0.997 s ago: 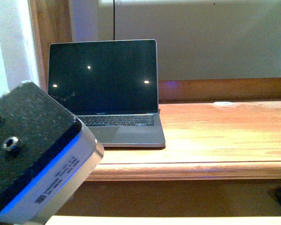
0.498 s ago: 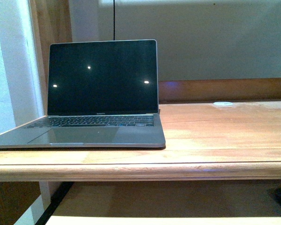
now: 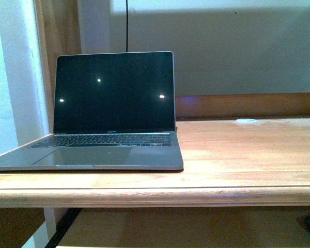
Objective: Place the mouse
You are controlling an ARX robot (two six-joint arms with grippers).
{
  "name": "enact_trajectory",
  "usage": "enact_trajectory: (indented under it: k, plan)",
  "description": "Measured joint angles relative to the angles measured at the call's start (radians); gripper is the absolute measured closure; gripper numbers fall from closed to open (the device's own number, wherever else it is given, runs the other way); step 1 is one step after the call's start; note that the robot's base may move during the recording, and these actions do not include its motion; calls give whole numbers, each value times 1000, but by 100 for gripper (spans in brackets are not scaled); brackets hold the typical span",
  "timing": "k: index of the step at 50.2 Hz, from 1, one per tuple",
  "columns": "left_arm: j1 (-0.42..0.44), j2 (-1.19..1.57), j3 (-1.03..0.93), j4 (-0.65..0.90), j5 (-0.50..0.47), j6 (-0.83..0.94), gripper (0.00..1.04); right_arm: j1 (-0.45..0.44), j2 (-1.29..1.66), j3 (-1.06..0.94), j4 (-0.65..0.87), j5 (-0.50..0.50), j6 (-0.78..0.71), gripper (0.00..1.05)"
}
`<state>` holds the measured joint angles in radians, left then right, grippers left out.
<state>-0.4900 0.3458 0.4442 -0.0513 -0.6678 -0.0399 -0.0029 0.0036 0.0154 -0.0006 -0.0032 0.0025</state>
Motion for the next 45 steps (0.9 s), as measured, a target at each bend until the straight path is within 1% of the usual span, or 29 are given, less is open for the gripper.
enact_trajectory:
  k: [1, 2, 6, 7, 10, 14, 17, 21, 23, 27, 28, 29, 30, 32, 35, 39, 41, 43, 45]
  plan:
    - [3, -2, -2, -6, 21, 2, 10, 0, 0, 0, 0, 0, 0, 7]
    - [13, -8, -8, -17, 72, 6, 14, 0, 0, 0, 0, 0, 0, 7]
    - [49, -36, -54, -18, 202, 18, 24, 0, 0, 0, 0, 0, 0, 7]
    - [56, -42, -62, -18, 220, 19, 26, 0, 0, 0, 0, 0, 0, 7]
    - [101, -70, -108, -14, 296, 24, 37, 0, 0, 0, 0, 1, 0, 7]
    - [149, -98, -145, -9, 342, 26, 47, 0, 0, 0, 0, 0, 0, 7]
    - [190, -122, -174, -3, 381, 28, 58, 0, 0, 0, 0, 0, 0, 7]
    - [249, -157, -215, 7, 442, 29, 76, 0, 0, 0, 0, 0, 0, 7]
    - [270, -169, -232, 11, 462, 29, 83, 0, 0, 0, 0, 0, 0, 7]
    - [317, -196, -267, 17, 502, 29, 100, 0, 0, 0, 0, 0, 0, 7]
    - [328, -201, -274, 18, 519, 26, 102, 0, 0, 0, 0, 0, 0, 7]
    - [350, -207, -279, 18, 558, 31, 102, 0, 0, 0, 0, 0, 0, 7]
    - [394, -216, -287, 18, 615, 31, 102, 0, 0, 0, 0, 0, 0, 7]
    - [445, -224, -298, 19, 653, 33, 102, 0, 0, 0, 0, 0, 0, 7]
    - [479, -237, -314, 23, 653, 32, 102, 0, 0, 0, 0, 0, 0, 7]
    - [482, -249, -330, 27, 665, 33, 102, 0, 0, 0, 0, 0, 0, 7]
    - [484, -255, -336, 29, 665, 34, 102, 12, 16, 9, -36, 25, 2, 7]
    - [484, -260, -344, 32, 665, 34, 102, 52, 69, 37, -95, 99, 2, 7]
    - [484, -267, -351, 33, 665, 34, 102, 83, 121, 52, -92, 121, 1, 7]
